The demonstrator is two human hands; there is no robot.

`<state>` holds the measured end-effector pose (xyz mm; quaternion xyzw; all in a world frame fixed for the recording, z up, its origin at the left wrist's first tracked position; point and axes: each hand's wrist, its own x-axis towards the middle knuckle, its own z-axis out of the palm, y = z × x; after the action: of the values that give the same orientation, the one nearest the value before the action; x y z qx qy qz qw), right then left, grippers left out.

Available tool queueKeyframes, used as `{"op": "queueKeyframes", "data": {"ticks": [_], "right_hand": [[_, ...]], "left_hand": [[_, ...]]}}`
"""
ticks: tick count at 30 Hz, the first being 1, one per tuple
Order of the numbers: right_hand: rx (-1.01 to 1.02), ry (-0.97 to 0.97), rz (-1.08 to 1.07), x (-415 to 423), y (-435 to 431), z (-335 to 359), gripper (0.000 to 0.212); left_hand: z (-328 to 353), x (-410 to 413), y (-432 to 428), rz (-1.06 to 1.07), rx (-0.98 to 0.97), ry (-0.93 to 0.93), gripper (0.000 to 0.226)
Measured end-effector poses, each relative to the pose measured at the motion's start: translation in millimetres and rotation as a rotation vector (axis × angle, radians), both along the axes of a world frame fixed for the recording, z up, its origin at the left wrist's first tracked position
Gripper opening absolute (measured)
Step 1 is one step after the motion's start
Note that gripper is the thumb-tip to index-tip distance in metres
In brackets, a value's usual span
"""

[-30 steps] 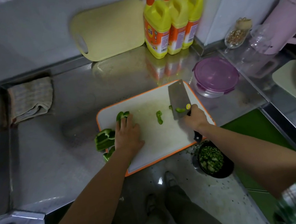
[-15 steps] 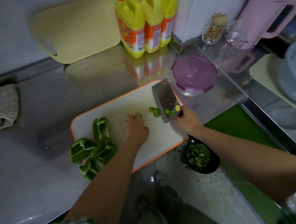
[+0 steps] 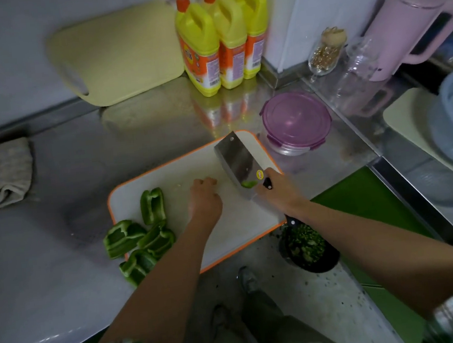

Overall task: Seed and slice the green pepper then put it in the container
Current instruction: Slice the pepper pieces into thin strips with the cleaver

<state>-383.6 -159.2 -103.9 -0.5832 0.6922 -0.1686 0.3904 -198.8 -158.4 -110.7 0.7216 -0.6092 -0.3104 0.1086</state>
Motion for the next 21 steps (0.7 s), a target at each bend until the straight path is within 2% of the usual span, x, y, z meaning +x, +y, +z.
{"op": "queueKeyframes", "data": {"ticks": [5,7,9,12,15,19,21], "right_hand": [[-0.012,0.128,0.094,6.4,6.4,-10.3,0.012],[-0.039,0.125,0.057,2.6,5.3,-11.1,0.008],[-0.05,0.1,0.034,3.0,2.3,-7.1,0.018],[-0.018,0.052,0.082,14.0,-0.9,0.2,0.009],[-0.017,0.034,0.148,26.5,-2.4,-3.3,0.013],[-0.057,0.028,0.115,34.5,-6.4,-9.3,0.028],[-0.072,0.01,0.088,33.8,-9.7,-10.8,0.022]], "left_hand": [[1.3,18.8,11.2,-0.004,-0.029,-0.153,0.04],[3.0,26.5,13.1,0.012,-0.062,-0.286,0.037],[5.7,34.7,12.6,0.048,-0.098,-0.414,0.034],[6.3,49.2,8.9,0.084,-0.098,-0.542,0.031],[0.3,61.4,4.4,0.054,-0.065,-0.596,0.032],[-5.9,69.1,-1.4,-0.032,-0.057,-0.601,0.032],[-6.3,70.4,-5.3,-0.05,-0.071,-0.623,0.033]]}}
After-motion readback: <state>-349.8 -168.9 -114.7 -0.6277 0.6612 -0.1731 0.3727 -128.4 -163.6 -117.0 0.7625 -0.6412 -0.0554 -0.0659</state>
